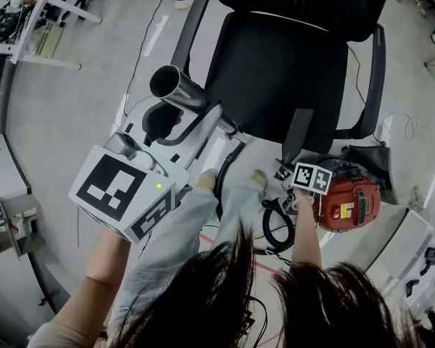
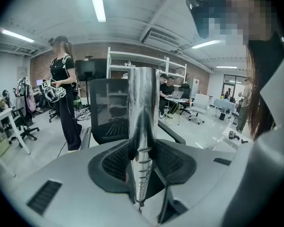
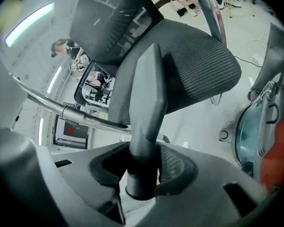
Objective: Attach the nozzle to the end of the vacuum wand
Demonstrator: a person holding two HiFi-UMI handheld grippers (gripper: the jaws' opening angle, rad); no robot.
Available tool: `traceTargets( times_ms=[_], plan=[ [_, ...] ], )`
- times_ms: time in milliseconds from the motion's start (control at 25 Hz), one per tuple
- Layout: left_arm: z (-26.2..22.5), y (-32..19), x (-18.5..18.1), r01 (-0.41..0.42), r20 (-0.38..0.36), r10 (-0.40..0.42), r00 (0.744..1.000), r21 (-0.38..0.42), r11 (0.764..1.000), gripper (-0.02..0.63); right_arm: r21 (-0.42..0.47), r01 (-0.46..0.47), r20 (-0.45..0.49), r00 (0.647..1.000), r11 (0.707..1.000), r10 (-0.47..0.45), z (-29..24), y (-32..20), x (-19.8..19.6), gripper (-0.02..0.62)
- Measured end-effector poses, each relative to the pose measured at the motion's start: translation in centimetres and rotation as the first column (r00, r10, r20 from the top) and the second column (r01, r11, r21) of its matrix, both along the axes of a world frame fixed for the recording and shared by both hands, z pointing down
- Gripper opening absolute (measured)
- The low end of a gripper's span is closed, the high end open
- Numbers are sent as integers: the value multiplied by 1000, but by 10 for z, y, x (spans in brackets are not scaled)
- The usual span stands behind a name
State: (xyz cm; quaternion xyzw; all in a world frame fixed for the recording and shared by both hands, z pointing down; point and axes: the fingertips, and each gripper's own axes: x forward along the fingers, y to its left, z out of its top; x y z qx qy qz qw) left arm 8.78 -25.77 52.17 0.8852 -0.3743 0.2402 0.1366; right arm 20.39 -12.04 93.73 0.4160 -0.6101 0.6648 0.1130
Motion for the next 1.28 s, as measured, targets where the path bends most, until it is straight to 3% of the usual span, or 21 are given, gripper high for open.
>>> traceTargets(
  times_ms=[560, 1280],
  plan=[
    [-6, 14, 0, -63, 17, 62, 998, 38, 997, 153, 90, -146, 5, 989, 985, 147, -58, 11, -3, 176],
    [-12, 26, -8, -126, 0, 126, 992, 51, 991, 153, 174, -233, 48, 972, 957, 228, -132, 23, -35, 178]
  ],
)
